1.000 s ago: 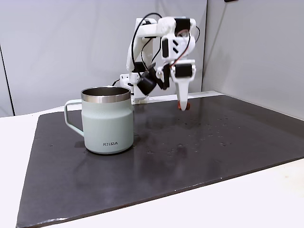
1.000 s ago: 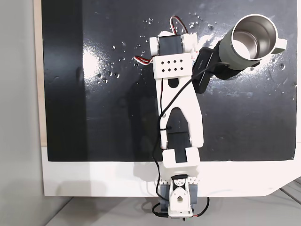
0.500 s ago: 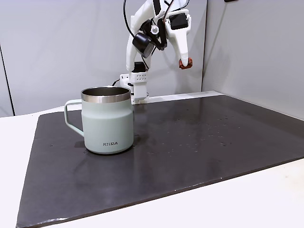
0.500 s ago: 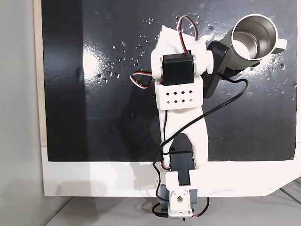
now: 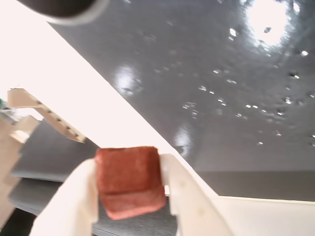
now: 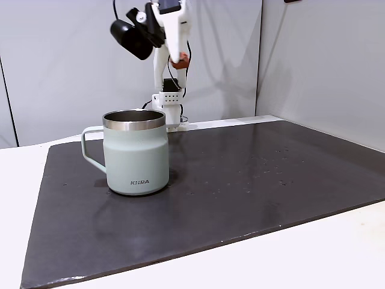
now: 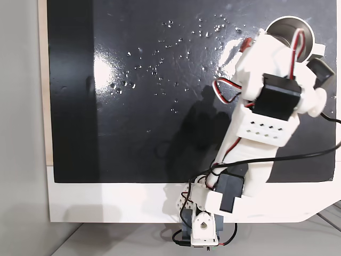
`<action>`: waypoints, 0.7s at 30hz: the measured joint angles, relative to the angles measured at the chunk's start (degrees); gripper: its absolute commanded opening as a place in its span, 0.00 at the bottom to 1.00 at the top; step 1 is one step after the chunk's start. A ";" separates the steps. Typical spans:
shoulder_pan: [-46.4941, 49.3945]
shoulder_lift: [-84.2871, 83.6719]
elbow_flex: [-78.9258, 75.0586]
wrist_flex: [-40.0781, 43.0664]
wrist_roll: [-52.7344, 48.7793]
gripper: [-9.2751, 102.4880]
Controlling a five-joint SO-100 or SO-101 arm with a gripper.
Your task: Grasp a cube and put it in the cup.
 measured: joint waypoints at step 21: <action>9.40 -25.05 -23.47 1.49 -9.32 0.14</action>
